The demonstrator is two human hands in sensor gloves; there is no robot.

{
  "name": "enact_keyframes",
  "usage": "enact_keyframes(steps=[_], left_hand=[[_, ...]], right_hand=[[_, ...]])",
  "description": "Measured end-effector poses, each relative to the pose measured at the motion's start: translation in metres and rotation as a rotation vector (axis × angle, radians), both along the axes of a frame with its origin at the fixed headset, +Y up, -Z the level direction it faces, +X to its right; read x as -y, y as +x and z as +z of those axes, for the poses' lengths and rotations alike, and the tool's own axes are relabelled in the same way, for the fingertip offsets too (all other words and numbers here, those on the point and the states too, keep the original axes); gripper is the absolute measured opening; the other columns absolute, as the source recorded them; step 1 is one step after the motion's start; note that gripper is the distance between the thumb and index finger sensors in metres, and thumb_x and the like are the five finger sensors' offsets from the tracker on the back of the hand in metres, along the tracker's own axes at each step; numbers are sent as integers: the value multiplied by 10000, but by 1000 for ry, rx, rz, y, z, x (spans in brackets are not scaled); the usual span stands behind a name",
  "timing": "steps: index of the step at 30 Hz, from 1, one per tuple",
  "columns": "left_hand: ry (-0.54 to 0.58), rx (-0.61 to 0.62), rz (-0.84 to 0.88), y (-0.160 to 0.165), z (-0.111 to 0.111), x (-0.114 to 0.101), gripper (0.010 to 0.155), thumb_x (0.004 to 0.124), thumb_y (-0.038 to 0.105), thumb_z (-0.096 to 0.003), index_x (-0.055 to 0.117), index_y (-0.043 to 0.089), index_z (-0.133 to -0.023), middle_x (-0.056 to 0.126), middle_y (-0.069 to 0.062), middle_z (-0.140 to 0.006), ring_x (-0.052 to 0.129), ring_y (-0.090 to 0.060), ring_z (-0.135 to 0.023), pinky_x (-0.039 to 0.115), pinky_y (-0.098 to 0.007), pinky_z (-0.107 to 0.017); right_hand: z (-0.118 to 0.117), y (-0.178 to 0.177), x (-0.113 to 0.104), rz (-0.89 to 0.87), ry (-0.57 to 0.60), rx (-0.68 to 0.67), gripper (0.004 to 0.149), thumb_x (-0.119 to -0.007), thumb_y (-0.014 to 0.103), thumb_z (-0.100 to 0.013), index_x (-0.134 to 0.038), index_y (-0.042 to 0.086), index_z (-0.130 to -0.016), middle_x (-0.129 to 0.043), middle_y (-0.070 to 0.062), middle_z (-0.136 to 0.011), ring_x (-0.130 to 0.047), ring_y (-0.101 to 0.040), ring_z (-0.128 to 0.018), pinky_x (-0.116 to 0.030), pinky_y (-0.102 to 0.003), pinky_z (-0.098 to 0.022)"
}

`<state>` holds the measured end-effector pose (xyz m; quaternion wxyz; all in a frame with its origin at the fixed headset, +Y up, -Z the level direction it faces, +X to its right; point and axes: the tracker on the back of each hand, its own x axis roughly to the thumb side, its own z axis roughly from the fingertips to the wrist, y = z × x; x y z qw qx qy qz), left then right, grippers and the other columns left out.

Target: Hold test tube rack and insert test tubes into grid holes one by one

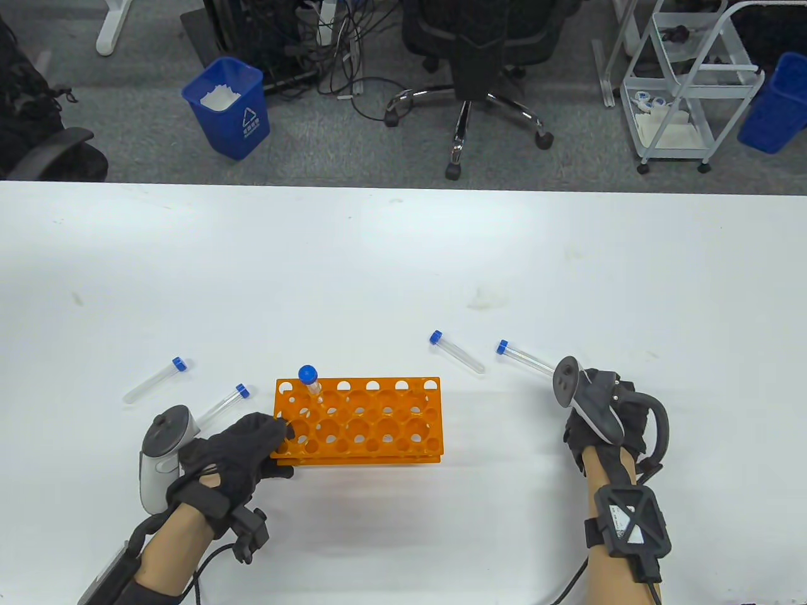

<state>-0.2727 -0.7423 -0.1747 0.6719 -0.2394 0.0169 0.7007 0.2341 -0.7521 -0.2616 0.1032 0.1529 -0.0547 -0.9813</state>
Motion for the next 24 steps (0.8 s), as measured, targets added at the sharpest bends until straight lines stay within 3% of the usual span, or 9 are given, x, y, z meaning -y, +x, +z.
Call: enact_keyframes(steps=[7,12,15,24], left_hand=[[-6,6,-1,1,0,1,381,727,472,-479,757,224,-767,562,-276,-973,881,-440,-751,799,-501,-553],[-6,7,-3,1,0,1,381,727,473,-479,757,225,-767,561,-276,-974,880,-439,-753,799,-500,-553],[-7,5,-1,1,-1,1,381,727,472,-479,757,225,-768,561,-275,-974,881,-438,-753,799,-501,-554],[-7,2,1,0,-1,1,382,726,472,-479,756,225,-769,559,-275,-975,879,-439,-756,798,-501,-556]], right_hand=[[4,4,-23,-61,53,12,525,-880,261,-368,-802,251,-887,-863,-167,-862,-965,-411,-648,-844,-586,-477],[7,-2,-71,-137,195,-18,493,-855,239,-376,-825,288,-865,-839,-169,-890,-957,-438,-669,-840,-604,-483],[11,-14,-104,-166,300,-45,499,-854,217,-375,-817,232,-872,-852,-189,-895,-975,-451,-661,-858,-608,-468],[33,-80,-202,-217,548,-271,529,-898,265,-360,-809,201,-877,-931,-173,-839,-1013,-412,-601,-874,-573,-439]])
